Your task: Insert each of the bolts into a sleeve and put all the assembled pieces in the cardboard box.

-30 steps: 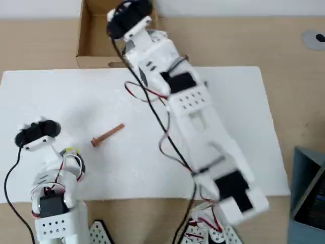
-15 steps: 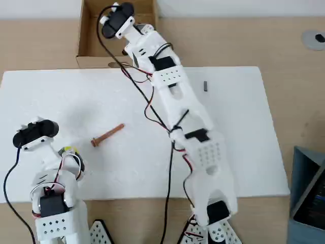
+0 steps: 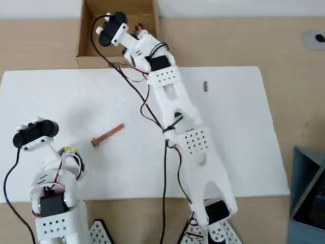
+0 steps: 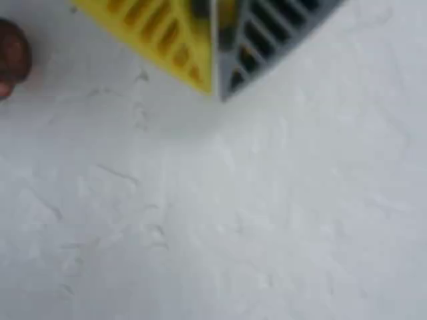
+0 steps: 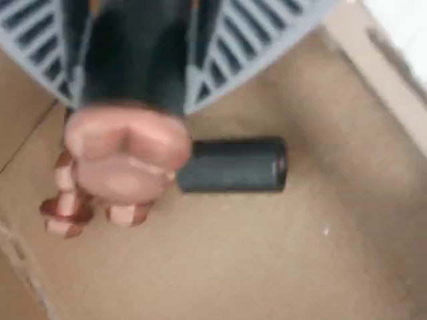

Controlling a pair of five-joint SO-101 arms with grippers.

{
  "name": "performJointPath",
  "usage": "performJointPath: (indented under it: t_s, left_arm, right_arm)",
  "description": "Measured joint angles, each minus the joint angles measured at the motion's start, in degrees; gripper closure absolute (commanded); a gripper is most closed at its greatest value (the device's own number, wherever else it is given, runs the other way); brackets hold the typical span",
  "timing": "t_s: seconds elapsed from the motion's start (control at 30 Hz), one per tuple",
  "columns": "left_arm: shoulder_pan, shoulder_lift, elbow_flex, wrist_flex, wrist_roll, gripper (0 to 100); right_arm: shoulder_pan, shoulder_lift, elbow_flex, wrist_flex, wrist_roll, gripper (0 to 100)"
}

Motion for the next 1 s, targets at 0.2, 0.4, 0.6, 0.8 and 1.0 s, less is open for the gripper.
performJointPath:
  t_s: [0.2,0.4,0.6,0.8,1.0]
  left_arm:
    - [0.0,0.0,0.0,0.0,0.0,100]
    - [0.0,0.0,0.0,0.0,0.0,100]
    - [0.0,0.0,0.0,0.0,0.0,100]
    - [0.0,0.0,0.0,0.0,0.0,100]
    - [0.0,0.0,0.0,0.0,0.0,100]
  right_arm:
    - [0.0,1.49,-7.3,3.96,0.09,89.1]
    - [0.0,1.49,-14.77,10.9,0.09,94.9]
    - [0.0,1.41,-24.7,22.51,0.09,98.8]
    - [1.32,0.0,-25.58,33.14,0.09,98.8]
    - [1.85,-6.51,-25.58,42.81,0.09,98.8]
